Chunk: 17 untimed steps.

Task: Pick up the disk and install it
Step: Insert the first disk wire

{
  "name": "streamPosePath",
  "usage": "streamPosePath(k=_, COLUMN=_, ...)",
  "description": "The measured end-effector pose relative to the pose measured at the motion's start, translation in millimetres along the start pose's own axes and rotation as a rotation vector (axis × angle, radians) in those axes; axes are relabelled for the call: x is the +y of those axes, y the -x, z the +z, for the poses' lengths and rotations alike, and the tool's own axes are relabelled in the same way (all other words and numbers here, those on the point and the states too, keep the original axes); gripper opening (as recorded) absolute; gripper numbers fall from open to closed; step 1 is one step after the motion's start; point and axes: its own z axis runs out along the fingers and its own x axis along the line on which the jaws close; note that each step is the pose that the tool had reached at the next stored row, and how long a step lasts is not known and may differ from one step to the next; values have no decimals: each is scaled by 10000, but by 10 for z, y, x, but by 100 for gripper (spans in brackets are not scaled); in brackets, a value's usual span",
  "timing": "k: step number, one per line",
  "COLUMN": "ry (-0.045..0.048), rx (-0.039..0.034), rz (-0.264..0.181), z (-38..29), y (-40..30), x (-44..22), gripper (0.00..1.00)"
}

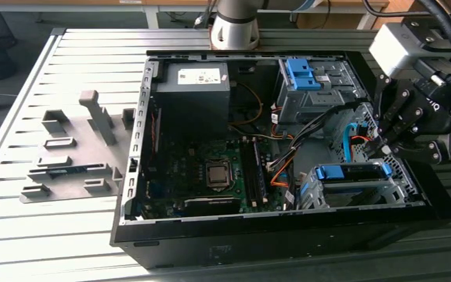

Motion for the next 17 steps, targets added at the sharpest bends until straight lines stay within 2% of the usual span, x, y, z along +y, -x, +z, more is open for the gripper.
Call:
streamPosePath(k=9, ry=0, rx=0, rz=-1, z=1, y=0, x=-3, gripper=11)
streamPosePath(k=10, ry=0, rx=0, rz=-2, z=0, y=0, x=-3, gripper=17)
streamPosePath(k=12, ry=0, rx=0, rz=-2, z=1, y=0, x=-3, gripper=17)
streamPosePath(k=13, ry=0, rx=0, rz=-1, z=1, y=0, x=-4, gripper=24)
streamPosePath(k=17, ry=0, rx=0, rz=-2, z=1, y=0, x=-5, gripper=24)
